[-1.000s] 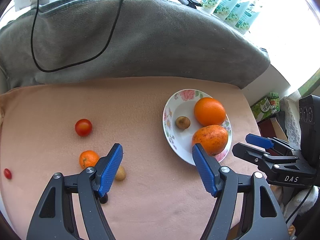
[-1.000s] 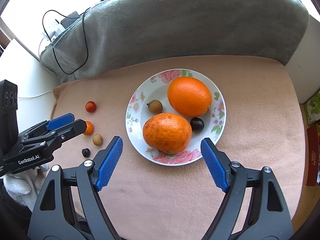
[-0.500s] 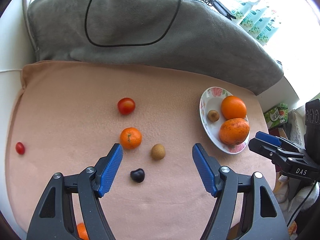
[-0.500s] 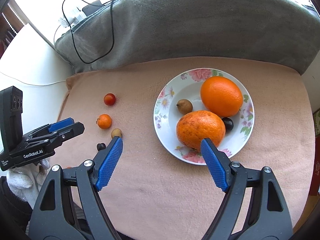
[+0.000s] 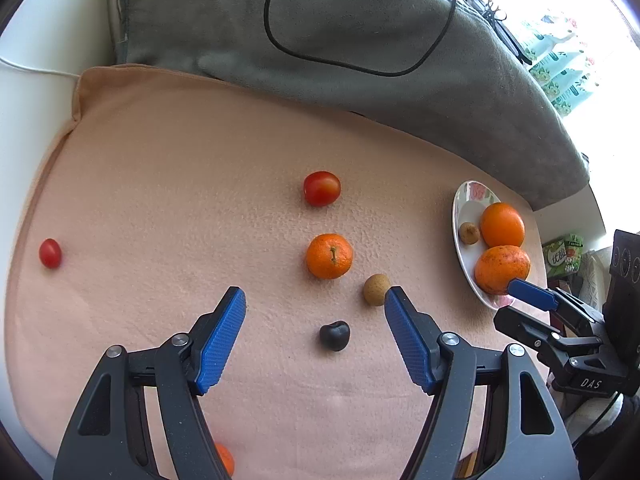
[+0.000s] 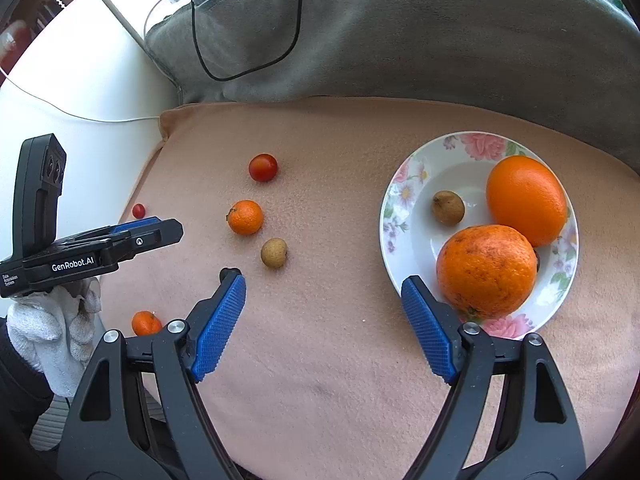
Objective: Organize fruits
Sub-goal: 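Withdraw both tools from the plate toward the remaining loose fruits, then close the right gripper on the small tan fruit while the left gripper grips a small tangerine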
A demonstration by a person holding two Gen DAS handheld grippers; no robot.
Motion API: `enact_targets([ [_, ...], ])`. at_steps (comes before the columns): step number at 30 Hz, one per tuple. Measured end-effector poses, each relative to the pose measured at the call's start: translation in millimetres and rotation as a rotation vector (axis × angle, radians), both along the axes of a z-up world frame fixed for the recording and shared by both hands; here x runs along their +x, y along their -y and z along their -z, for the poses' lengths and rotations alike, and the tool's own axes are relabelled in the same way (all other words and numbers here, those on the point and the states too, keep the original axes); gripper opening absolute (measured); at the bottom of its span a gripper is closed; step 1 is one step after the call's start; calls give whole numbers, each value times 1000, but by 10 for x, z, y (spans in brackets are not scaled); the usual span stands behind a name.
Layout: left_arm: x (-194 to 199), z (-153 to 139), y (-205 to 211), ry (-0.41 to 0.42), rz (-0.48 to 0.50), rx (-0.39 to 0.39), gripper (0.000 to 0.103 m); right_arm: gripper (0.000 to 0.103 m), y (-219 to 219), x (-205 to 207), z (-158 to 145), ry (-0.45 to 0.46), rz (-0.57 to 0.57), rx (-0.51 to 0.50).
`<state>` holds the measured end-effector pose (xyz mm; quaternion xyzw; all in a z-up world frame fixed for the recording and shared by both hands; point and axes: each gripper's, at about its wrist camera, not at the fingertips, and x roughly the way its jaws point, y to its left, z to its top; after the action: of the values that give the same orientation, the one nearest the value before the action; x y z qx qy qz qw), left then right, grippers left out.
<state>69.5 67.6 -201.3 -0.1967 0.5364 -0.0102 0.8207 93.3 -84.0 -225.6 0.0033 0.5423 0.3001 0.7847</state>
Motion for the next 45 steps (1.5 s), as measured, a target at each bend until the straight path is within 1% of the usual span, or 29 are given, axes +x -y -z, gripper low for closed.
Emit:
enact_targets([
  [5, 52, 51, -23, -6, 5, -17, 70, 83, -173, 18, 76, -12, -40, 0],
  [7, 77, 75, -24, -8, 11, -28, 70, 76, -243, 30, 111, -21, -57, 5],
  [8, 88, 85, -22, -9, 14, -34, 69, 70, -277, 40, 137, -27, -67, 4],
  [9, 102, 97, -17, -11, 18, -40, 66, 67, -314, 48, 164, -32, -77, 1],
  [11, 130, 130, -9, -17, 22, -56, 62, 63, -395, 61, 230, -41, -97, -5],
  [14, 171, 187, -17, -24, 16, -91, 58, 52, -479, 87, 320, -61, -119, -3],
  [15, 186, 206, -18, -27, 14, -101, 56, 50, -503, 95, 350, -67, -124, -3],
  [19, 253, 263, -3, -38, 14, -119, 53, 48, -587, 127, 461, -88, -134, -4],
  [21, 286, 287, 9, -44, 18, -126, 52, 44, -624, 129, 504, -96, -143, -5],
  [22, 301, 299, 15, -46, 20, -129, 51, 43, -643, 130, 525, -98, -147, -7],
  [25, 348, 340, 37, -54, 25, -128, 48, 42, -700, 136, 580, -105, -155, -13],
  [29, 395, 376, 61, -63, 31, -128, 45, 37, -774, 171, 628, -108, -154, -14],
  [36, 457, 428, 71, -75, 38, -133, 41, 34, -836, 250, 694, -123, -149, -14],
  [45, 527, 492, 69, -88, 28, -129, 39, 31, -924, 274, 747, -136, -167, -8],
])
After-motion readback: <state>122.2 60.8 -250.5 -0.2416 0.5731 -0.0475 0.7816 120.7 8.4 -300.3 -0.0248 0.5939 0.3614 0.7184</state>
